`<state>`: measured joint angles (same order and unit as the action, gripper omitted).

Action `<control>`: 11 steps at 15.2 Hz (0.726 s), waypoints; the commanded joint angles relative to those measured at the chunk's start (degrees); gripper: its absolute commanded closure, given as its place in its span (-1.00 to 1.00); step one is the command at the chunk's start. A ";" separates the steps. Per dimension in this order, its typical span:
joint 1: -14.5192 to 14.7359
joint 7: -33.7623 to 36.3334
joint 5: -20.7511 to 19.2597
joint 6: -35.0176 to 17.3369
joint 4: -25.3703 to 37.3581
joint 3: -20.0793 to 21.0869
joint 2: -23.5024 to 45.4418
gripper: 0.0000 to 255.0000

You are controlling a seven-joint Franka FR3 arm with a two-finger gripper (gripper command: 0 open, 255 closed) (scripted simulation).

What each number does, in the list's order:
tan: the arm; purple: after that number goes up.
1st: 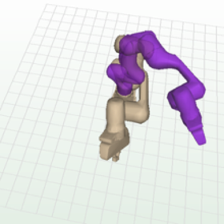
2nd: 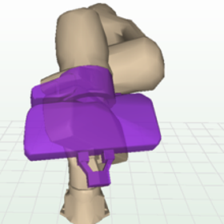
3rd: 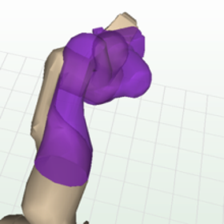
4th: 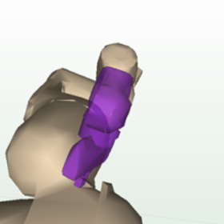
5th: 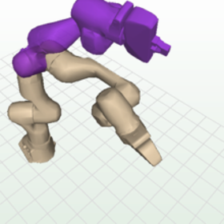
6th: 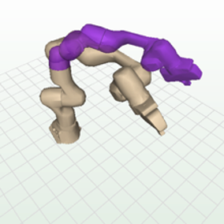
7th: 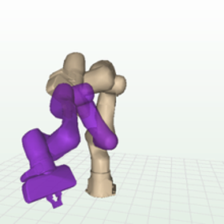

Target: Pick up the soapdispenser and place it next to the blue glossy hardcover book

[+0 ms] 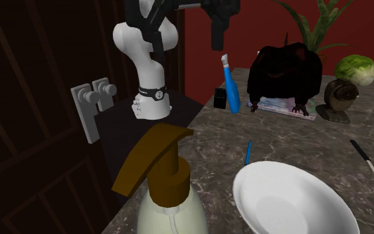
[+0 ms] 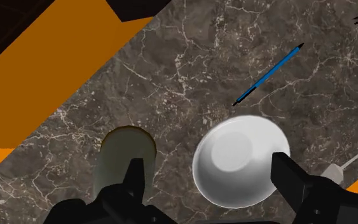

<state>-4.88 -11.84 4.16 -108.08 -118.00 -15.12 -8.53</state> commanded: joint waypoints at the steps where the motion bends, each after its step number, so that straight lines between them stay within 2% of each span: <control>1: -0.57 -1.79 1.29 0.17 4.89 -1.26 5.08 -1.00; 9: -4.67 -7.24 7.15 2.57 23.08 -3.88 22.74 -1.00; 11: -4.59 -7.34 7.27 1.10 21.77 -3.74 22.90 -1.00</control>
<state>-9.39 -19.04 11.22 -106.55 -96.33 -18.88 13.83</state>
